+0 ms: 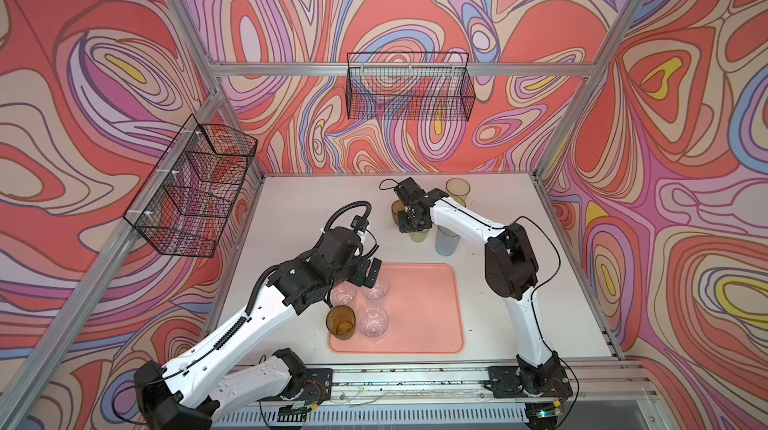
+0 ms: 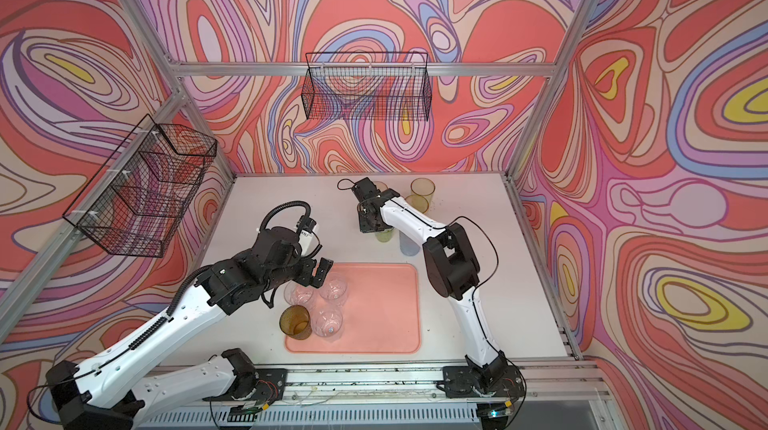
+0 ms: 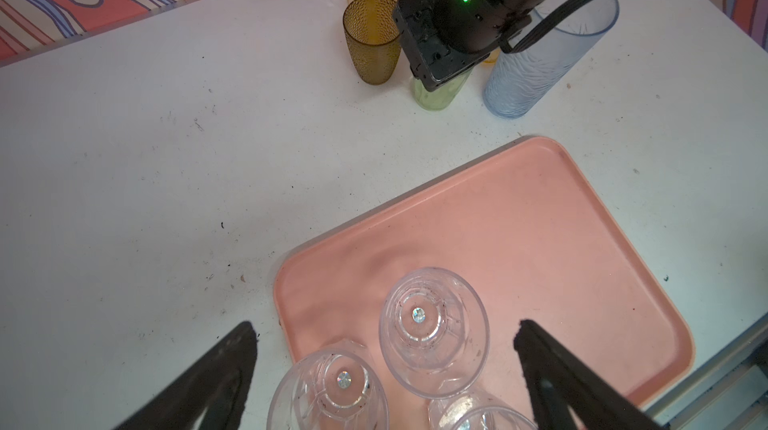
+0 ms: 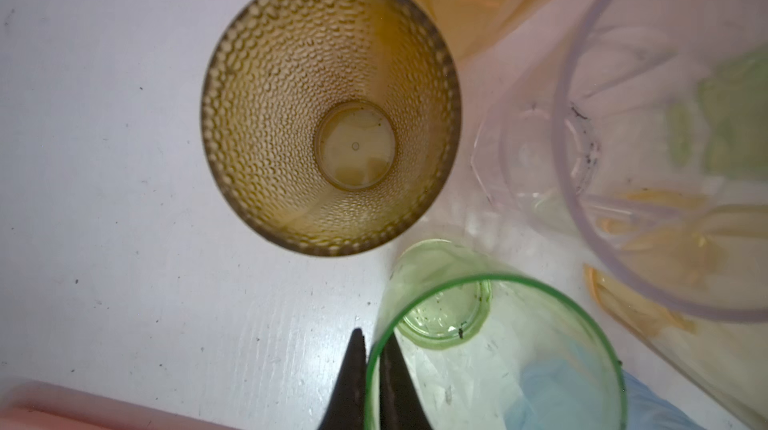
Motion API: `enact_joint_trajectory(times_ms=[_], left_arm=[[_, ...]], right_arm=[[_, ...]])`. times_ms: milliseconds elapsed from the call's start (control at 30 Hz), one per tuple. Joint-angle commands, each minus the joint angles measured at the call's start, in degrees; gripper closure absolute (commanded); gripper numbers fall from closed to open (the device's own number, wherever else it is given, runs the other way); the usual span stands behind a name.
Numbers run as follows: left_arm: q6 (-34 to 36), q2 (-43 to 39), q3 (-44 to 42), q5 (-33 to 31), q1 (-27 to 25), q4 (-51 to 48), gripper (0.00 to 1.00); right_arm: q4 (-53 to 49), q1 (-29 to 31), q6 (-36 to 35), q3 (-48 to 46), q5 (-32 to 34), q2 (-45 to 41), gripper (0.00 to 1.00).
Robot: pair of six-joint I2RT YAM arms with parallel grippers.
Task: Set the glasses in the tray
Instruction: 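Lower the right gripper onto the green glass rim and grip it, then lift the green glass with the right gripper and carry it toward the tray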
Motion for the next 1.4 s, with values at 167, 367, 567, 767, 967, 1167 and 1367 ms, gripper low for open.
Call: enact_joint_trajectory(times_ms=[167, 367, 567, 767, 967, 1167, 1367], left_arm=[[-0.3, 0.0, 0.7, -0.8, -0.2, -1.2, 0.0], [-0.2, -0.2, 0.6, 0.2, -0.1, -1.0, 0.0], [0.4, -0.8, 1.0, 0.0, -0.2, -1.6, 0.0], [0.6, -2.8, 0.3, -0.9, -0.2, -1.0, 0.0], [0.7, -2.5, 0.5, -1.6, -0.1, -1.3, 0.0], [0.6, -3.6, 1.1, -1.9, -0.2, -2.1, 0.0], [-1.7, -7.8, 1.1, -2.4, -0.2, -2.2, 0.0]], right_arm=[[2.7, -0.2, 0.5, -5.5, -2.3, -5.8, 1.0], [6.3, -0.2, 1.9, -10.9, -6.2, -11.5, 1.0], [7.8, -0.1, 3.3, -14.1, -9.4, -15.3, 1.0], [6.3, 0.5, 3.9, -14.1, -10.6, -16.7, 1.0], [6.4, 2.7, 5.1, -15.5, -10.4, -20.5, 1.0], [5.4, 5.7, 6.0, -17.1, -7.7, -25.0, 1.0], [3.4, 8.7, 7.4, -18.9, -5.6, -30.8, 1.0]])
